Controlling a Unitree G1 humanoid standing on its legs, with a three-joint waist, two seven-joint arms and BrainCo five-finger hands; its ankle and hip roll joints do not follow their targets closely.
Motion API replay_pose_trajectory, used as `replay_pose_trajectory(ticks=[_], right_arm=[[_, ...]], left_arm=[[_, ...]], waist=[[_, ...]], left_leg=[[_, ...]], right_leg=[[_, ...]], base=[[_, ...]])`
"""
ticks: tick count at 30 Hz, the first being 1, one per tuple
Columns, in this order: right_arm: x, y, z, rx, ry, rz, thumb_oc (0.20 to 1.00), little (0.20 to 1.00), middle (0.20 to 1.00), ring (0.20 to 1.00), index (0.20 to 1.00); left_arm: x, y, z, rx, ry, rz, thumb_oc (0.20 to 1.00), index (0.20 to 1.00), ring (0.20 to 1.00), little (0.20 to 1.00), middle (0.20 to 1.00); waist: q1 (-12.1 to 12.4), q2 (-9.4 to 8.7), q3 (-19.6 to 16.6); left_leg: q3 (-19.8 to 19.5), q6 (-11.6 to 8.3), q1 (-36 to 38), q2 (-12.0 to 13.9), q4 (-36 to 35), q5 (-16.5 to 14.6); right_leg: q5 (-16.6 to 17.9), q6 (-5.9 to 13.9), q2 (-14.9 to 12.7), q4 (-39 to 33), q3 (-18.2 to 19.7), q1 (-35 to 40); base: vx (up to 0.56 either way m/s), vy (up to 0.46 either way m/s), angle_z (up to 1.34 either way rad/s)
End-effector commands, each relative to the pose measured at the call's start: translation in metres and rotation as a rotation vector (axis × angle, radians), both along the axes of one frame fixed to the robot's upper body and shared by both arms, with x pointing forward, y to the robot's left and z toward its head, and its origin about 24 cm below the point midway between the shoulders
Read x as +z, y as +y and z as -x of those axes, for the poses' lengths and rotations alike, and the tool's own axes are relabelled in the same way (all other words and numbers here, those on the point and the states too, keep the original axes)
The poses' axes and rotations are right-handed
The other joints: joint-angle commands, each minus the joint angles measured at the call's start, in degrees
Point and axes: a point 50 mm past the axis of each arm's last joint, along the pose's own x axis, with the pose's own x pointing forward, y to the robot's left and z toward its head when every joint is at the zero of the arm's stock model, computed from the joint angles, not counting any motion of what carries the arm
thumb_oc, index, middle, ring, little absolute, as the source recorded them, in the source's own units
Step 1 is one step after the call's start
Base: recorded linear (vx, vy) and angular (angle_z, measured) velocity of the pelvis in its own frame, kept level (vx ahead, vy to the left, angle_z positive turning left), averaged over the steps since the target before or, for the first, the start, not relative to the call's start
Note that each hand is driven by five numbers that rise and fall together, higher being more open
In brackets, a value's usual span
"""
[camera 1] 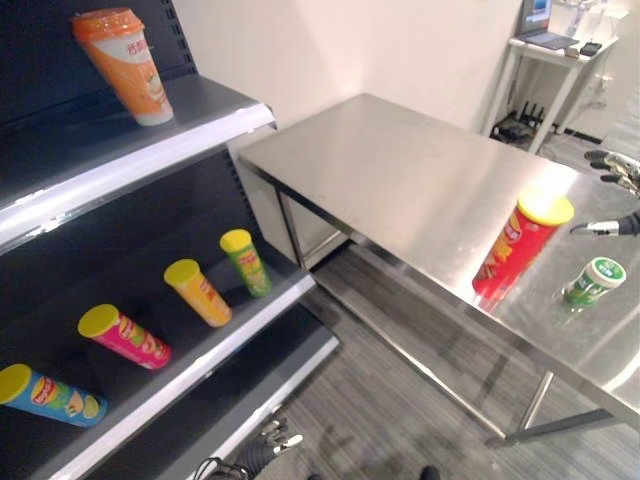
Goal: Put the goods on the table back onto the shelves and tidy them up.
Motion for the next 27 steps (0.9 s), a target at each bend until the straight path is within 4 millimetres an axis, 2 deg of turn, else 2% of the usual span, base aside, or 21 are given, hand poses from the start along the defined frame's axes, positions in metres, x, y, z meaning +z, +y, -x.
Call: replay_pose_trajectory(ticks=[1, 7, 8, 18, 27], right_arm=[[0.035, 0.016, -0.006, 0.085, -0.137, -0.019, 1.000, 1.000, 1.000, 1.000, 1.000], [0.029, 0.022, -0.009, 0.103, -0.125, -0.019, 1.000, 1.000, 1.000, 1.000, 1.000], [0.010, 0.007, -0.028, -0.150, -0.236, -0.021, 1.000, 1.000, 1.000, 1.000, 1.000], [0.016, 0.010, -0.027, -0.140, -0.264, 0.025, 1.000, 1.000, 1.000, 1.000, 1.000], [0.017, 0.022, -0.027, -0.065, -0.240, 0.019, 1.000, 1.000, 1.000, 1.000, 1.000]], left_arm=[[0.014, 0.006, -0.012, -0.040, -0.064, 0.017, 1.000, 1.000, 1.000, 1.000, 1.000], [0.015, 0.008, -0.008, -0.047, -0.052, 0.019, 1.000, 1.000, 1.000, 1.000, 1.000], [-0.034, 0.042, 0.000, 0.256, 0.162, -0.279, 1.000, 1.000, 1.000, 1.000, 1.000], [-0.040, 0.043, 0.020, 0.248, 0.238, -0.305, 1.000, 1.000, 1.000, 1.000, 1.000], [-0.040, 0.045, 0.021, 0.265, 0.242, -0.311, 1.000, 1.000, 1.000, 1.000, 1.000]], waist=[[1.92, -0.31, -0.41], [2.15, -0.17, -0.43], [3.67, -4.13, 0.87], [4.15, -3.98, 0.46], [4.49, -4.58, 0.54]], left_leg=[[-1.09, -2.04, 1.05, 3.67, 0.80, -1.32], [-1.20, -1.95, 1.03, 3.58, 0.78, -1.48], [-5.03, -6.09, 0.83, 8.41, 2.18, -0.11], [-4.30, -6.11, 1.89, 8.60, 1.53, -0.37], [-4.34, -5.96, 1.78, 7.95, 1.44, -0.54]], right_leg=[[-1.56, 3.06, -2.08, 0.83, 1.15, 1.95], [-1.55, 3.11, -2.24, 0.85, 1.08, 1.89], [-3.99, 1.63, -0.15, 0.72, -0.11, 3.36], [-4.21, 1.55, -0.03, 0.72, -0.24, 4.18], [-3.77, 1.70, -0.54, 0.72, -0.50, 4.29]], base=[[0.00, 0.000, 0.00], [0.00, 0.000, 0.00], [0.02, 0.001, 0.04], [0.01, 0.000, 0.02], [0.00, 0.000, 0.00]])
